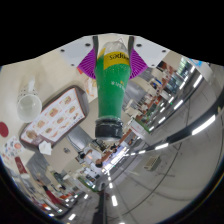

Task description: Pour water

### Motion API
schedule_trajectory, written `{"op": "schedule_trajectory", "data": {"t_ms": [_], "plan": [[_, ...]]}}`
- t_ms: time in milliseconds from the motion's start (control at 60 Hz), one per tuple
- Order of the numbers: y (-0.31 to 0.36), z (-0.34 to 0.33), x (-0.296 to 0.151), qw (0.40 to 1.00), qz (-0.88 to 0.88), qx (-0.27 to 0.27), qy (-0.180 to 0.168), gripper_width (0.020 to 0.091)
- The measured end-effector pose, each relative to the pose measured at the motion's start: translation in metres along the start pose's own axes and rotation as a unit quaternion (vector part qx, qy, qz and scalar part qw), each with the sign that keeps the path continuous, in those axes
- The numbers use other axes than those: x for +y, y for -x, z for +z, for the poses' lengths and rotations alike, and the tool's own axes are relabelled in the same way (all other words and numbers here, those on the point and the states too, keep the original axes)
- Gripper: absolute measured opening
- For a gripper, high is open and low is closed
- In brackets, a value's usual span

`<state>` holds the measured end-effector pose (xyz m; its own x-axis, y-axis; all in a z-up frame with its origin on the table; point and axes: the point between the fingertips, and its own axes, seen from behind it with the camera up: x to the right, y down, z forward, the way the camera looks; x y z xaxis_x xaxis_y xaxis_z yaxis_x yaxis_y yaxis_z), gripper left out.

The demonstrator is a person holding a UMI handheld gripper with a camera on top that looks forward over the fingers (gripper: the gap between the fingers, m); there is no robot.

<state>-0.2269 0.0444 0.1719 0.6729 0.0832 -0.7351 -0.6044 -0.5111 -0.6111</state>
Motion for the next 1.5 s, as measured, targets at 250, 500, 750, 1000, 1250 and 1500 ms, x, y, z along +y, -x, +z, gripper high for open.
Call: {"op": "schedule_trajectory", "data": {"t_ms": [250,500,750,1000,1250,1500], "plan": [[-0.045,0.001,-0.041,0.856,0.498,-0.130,0.056,0.0393],[-0.055,-0.017,-0.066,0.775,0.602,-0.179,0.070,0.0392],[-0.039,-0.052,-0.060,0.849,0.481,-0.176,0.132,0.0393],[-0.107,-0.102,-0.215,0.993,-0.102,-0.052,0.005,0.0395],[-0.314,-0.124,-0.266,0.928,-0.329,0.169,-0.043,0.0394],[-0.383,-0.108,-0.247,0.916,-0.343,0.203,-0.052,0.0393]]}}
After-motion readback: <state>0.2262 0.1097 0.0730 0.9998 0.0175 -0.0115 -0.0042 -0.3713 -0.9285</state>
